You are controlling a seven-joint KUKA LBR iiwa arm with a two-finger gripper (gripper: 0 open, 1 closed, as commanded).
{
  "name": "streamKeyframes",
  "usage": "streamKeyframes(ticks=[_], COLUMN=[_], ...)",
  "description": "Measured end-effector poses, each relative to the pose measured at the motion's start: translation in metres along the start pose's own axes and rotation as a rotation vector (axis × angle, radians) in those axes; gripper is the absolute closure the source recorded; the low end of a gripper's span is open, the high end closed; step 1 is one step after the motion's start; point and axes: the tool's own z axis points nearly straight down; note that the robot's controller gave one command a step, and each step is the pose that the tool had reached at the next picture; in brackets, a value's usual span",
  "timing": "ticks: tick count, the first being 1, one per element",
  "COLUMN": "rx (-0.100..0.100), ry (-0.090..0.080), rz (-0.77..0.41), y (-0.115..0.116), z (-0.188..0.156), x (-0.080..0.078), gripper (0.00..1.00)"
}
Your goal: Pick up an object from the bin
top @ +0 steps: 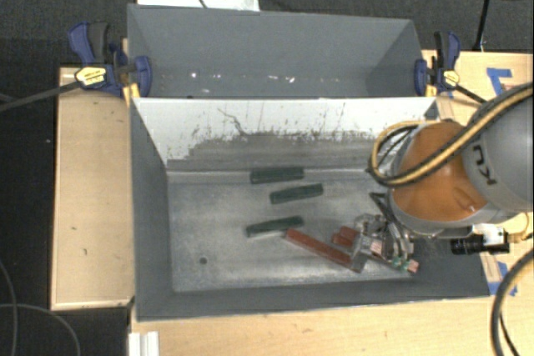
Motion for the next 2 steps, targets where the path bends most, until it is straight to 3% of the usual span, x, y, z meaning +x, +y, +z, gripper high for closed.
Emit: streamKeyframes(ticks=[2], rx=[-0.001], ry=[-0.003], rz=[-0.002], y=[0.0003], z=[-0.0233], x=[-0.0009], gripper=[1.00])
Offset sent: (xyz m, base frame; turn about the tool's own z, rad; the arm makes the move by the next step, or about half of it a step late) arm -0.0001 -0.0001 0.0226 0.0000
